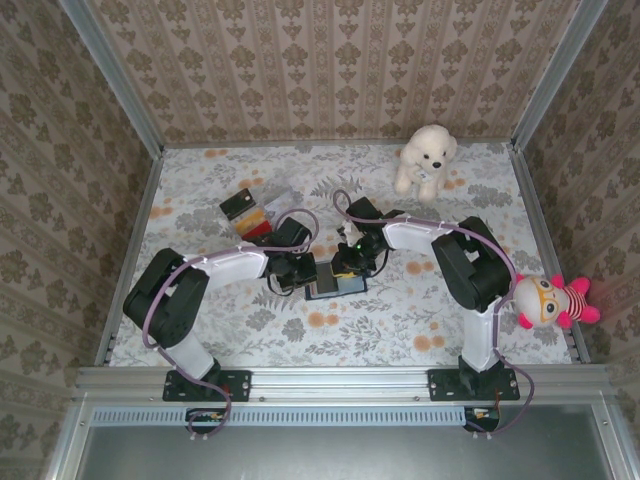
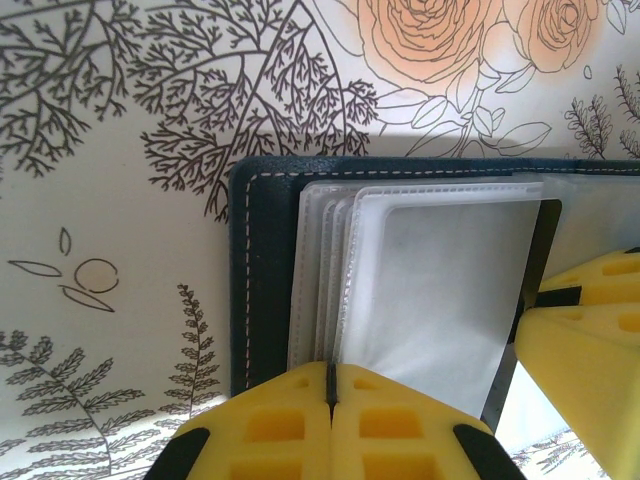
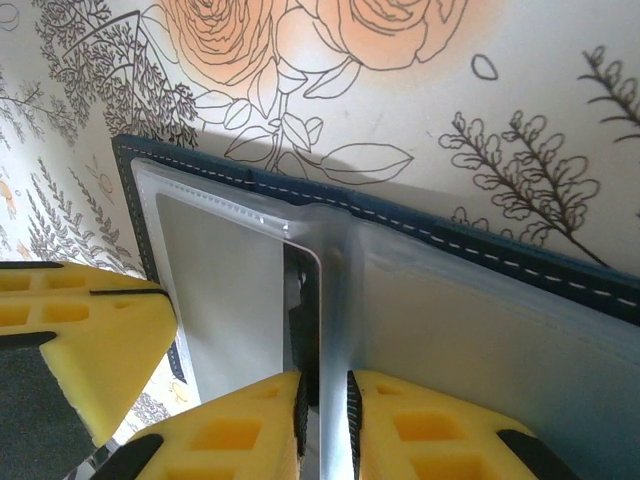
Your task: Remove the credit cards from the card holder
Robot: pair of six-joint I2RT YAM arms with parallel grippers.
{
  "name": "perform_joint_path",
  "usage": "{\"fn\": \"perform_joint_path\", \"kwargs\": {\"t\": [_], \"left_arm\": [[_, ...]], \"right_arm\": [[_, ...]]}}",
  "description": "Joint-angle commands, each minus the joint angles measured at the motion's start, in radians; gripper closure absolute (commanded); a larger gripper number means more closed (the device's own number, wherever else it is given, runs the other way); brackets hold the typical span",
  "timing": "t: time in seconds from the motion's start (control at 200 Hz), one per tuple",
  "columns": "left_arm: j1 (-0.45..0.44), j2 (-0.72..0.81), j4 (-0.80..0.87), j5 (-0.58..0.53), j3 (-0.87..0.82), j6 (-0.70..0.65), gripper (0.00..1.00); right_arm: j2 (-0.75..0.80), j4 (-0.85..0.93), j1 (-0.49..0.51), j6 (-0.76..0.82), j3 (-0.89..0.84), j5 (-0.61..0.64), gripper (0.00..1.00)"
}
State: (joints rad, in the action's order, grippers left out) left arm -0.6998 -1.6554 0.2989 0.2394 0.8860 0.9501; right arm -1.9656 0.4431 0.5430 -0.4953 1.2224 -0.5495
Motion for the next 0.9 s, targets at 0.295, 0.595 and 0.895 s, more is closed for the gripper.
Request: {"fn": "perform_joint_path", "kwargs": {"t": [0.295,0.595,0.895], "left_arm": [[0.002,-0.027,0.029,-0.005,-0.007,0.013,0.97],[0.001,-0.023,0.026,-0.005,-0.016,0.017,0.94],[0.002,-0.011,0.044,-0.015,-0.024,0.015,0.92]], "right_arm": [[-0.041,0.001,-0.004,0.036,0.030,-0.058,0.80],[-0.041,-0.004,-0.005,0.029,0.026,-0.063,0.81],[-0.004,0.037,-0.008,0.049,0.020,-0.018,0.90]]}}
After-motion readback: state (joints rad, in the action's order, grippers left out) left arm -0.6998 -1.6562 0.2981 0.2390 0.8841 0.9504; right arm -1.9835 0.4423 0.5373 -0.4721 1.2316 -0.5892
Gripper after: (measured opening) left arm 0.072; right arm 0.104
